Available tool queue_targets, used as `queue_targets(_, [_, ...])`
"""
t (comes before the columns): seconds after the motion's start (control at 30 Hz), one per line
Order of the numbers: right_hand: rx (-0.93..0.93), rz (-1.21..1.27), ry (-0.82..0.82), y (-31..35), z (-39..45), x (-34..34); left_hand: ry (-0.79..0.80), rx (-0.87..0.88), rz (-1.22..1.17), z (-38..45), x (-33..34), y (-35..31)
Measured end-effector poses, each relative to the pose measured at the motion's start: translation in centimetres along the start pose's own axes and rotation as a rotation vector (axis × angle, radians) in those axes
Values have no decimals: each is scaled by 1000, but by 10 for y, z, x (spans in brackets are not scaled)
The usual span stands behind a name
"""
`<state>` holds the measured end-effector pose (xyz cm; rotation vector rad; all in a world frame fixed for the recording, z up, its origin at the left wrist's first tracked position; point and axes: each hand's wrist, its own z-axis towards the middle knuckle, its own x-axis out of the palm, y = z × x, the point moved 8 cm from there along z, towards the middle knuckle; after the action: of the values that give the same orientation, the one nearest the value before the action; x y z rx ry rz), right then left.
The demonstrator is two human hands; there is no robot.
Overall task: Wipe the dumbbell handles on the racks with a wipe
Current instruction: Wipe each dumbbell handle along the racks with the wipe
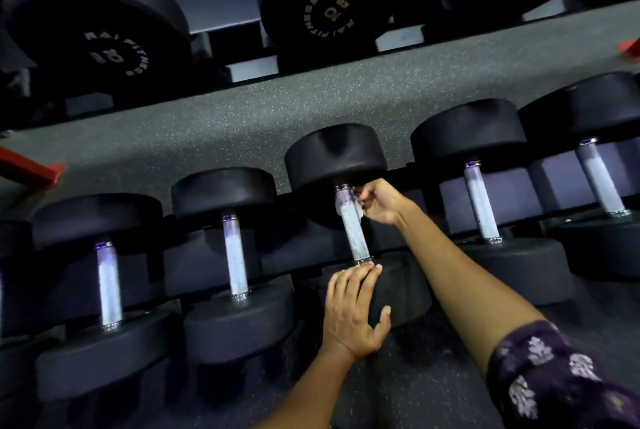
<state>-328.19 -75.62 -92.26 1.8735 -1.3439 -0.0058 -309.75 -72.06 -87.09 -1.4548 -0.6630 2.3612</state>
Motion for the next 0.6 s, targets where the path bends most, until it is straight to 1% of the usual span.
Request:
queue_targets(0.1, [-6, 71, 45, 2, -12, 1, -13, 4, 4, 1, -1, -1])
queue_targets(0.2, [-33, 141, 52, 10, -17, -14, -13, 4, -5, 0, -1, -2])
queue_targets(0.4, [-23, 76, -116, 1, 8, 0, -1, -6, -4, 1, -1, -1])
queue_targets(0.5, [-41, 26, -141, -6, 19, -9, -7, -4, -3, 2, -2, -1])
queue_targets(0.6, [-34, 78, -154, -12, 23, -23, -7, -2, -6, 1, -1, -2])
